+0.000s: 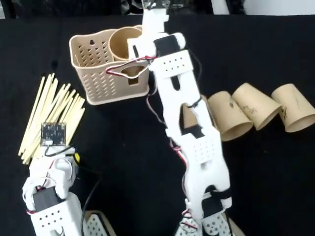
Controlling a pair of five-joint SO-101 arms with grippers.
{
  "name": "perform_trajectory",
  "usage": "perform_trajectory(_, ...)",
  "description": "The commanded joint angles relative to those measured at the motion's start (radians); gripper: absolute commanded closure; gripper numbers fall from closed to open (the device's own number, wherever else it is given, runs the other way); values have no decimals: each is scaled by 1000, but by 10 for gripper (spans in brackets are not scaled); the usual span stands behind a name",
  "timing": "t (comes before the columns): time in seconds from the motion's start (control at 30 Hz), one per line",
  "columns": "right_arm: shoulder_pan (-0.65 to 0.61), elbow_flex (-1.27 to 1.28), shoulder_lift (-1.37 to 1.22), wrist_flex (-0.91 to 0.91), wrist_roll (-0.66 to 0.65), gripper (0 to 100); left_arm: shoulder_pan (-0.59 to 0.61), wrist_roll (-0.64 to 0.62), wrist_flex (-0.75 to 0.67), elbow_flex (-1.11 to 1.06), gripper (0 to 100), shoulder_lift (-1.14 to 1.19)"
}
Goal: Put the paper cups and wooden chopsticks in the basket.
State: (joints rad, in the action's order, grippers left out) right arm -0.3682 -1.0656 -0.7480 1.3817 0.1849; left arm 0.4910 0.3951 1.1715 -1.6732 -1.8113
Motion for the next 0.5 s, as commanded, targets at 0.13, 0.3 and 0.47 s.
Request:
perform_trajectory(0.13, -2, -10, 19, -3, -55, 975, 8, 8, 5, 1, 755, -6)
perform_trajectory(0.3, -15, -81, 21, 138, -63, 988, 8, 8, 5, 1, 755, -6)
perform_trajectory(0.47, -11, -259, 21, 364, -41, 988, 8, 8, 5, -1, 755, -6)
